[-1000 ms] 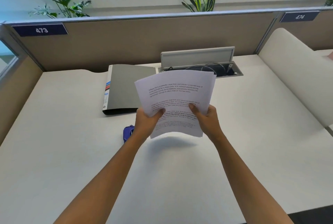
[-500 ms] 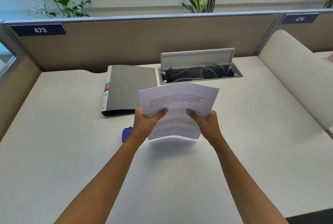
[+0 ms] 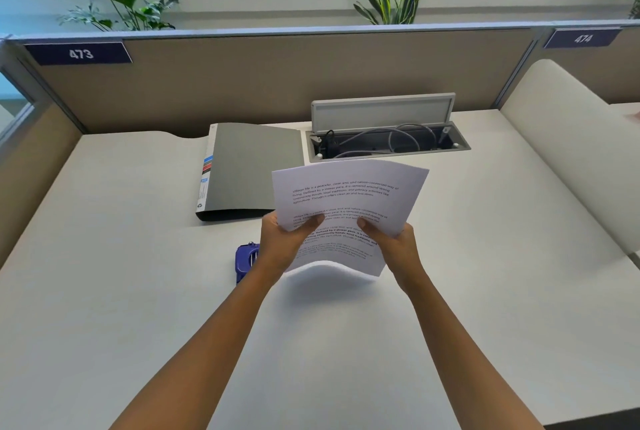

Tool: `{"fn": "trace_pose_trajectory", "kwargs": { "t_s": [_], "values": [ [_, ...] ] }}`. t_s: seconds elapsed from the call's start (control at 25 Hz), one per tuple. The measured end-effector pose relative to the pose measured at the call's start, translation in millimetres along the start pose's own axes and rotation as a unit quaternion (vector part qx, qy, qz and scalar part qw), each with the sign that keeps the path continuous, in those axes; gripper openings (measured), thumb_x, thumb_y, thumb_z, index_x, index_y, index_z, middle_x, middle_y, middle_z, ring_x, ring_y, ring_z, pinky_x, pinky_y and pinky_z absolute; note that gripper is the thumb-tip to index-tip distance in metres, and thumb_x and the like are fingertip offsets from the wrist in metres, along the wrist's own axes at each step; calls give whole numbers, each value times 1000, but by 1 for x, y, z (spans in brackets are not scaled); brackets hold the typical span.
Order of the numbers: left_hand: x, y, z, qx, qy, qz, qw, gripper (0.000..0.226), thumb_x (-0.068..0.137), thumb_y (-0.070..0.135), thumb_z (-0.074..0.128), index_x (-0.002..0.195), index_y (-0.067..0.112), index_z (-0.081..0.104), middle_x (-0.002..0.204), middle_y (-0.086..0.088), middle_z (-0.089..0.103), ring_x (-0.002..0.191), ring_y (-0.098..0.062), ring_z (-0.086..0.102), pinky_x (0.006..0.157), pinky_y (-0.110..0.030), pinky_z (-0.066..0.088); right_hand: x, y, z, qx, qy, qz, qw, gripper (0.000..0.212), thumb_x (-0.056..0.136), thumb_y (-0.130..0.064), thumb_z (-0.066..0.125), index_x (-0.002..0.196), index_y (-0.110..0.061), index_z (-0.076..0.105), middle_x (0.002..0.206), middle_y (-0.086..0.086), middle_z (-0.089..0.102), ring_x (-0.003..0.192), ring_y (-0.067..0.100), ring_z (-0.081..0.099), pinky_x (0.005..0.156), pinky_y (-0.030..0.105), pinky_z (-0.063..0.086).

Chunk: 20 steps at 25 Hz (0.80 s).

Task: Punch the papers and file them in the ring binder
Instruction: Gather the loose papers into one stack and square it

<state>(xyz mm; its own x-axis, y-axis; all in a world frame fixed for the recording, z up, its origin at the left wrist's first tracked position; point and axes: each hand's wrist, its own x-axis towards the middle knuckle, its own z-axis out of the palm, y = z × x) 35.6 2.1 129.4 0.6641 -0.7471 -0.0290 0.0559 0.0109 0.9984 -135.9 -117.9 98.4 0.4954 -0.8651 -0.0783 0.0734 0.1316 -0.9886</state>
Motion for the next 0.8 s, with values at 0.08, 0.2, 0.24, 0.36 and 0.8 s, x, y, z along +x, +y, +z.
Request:
{"fn": "trace_pose_trajectory", "kwargs": {
  "t_s": [0.08, 0.2, 0.24, 0.36, 0.8],
  "values": [
    [-1, -3, -1, 0, 2, -5, 1000, 31, 80, 13, 80, 101, 32, 68, 98, 6, 74, 87, -19, 72, 64, -22, 60, 0, 2, -2, -10, -8, 7, 1000, 22, 87, -11, 76, 108, -18, 74, 102, 1, 79, 90, 24, 76, 75, 36, 63],
    [-7, -12, 1, 3, 15, -38, 999, 31, 79, 15, 82, 98, 34, 67, 96, 7, 73, 90, -22, 70, 60, -19, 58, -3, 8, -1, -21, -16, 24, 999, 25, 87, -12, 77, 112, -11, 74, 105, 4, 79, 96, 31, 75, 78, 39, 63],
    [-8, -13, 2, 3, 22, -43, 999, 32, 78, 15, 82, 97, 35, 65, 95, 8, 72, 90, -20, 70, 59, -18, 58, -4, 8, -1, -23, -17, 23, 999, 26, 87, -11, 77, 113, -10, 73, 105, 4, 79, 95, 30, 75, 76, 38, 63],
    [-7, -12, 1, 6, 39, -46, 998, 35, 79, 16, 82, 96, 38, 62, 93, 11, 69, 84, -16, 68, 56, -15, 57, -4, 6, -2, -27, -23, 5, 999, 30, 85, -8, 78, 114, -10, 73, 105, 4, 79, 89, 25, 76, 71, 33, 63],
    [-14, -30, -5, -4, 21, -58, 998, 43, 76, 8, 83, 101, 37, 63, 98, 9, 70, 88, -16, 67, 62, -17, 59, -8, 22, -8, -47, -47, 6, 998, 32, 81, -7, 82, 112, -14, 74, 107, 5, 78, 94, 24, 74, 76, 34, 63]
  ]
}}
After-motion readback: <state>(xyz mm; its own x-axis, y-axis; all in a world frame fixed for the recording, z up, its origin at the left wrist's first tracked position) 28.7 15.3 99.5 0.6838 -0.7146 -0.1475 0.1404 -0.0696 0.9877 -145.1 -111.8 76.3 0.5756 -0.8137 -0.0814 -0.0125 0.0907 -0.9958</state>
